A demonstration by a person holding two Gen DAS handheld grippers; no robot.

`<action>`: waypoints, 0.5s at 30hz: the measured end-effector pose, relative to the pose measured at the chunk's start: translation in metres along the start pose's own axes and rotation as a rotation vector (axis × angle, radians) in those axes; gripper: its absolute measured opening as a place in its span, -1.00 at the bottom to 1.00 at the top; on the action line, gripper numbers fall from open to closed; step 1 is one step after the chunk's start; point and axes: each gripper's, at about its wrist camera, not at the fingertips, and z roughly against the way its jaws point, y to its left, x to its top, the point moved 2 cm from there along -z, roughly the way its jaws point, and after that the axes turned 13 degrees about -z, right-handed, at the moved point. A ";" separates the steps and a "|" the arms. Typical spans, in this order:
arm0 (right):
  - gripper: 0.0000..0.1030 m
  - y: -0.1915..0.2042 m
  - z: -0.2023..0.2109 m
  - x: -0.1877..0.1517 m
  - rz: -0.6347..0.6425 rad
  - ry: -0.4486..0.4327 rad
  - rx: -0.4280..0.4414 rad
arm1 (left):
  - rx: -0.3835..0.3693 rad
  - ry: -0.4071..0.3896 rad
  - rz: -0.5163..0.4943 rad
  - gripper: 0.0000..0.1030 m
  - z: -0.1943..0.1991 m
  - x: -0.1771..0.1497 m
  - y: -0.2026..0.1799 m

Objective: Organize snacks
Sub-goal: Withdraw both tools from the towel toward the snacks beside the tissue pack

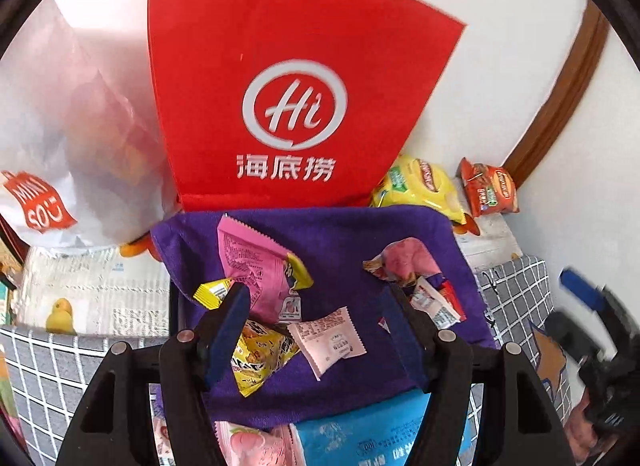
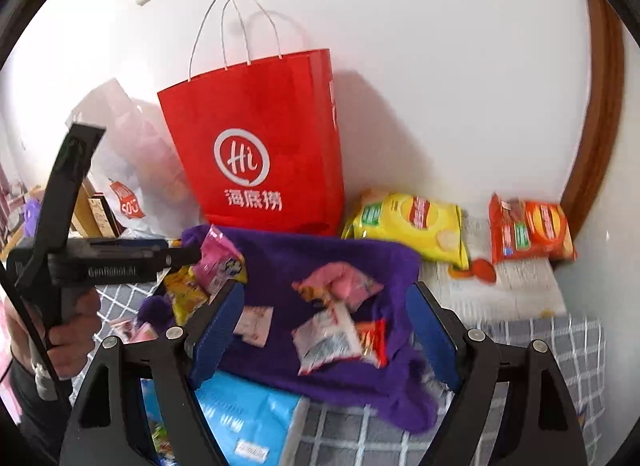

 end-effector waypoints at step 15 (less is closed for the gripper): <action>0.26 0.012 0.047 -0.097 -0.047 0.084 -0.013 | 0.049 -0.089 -0.102 0.37 0.069 -0.009 -0.024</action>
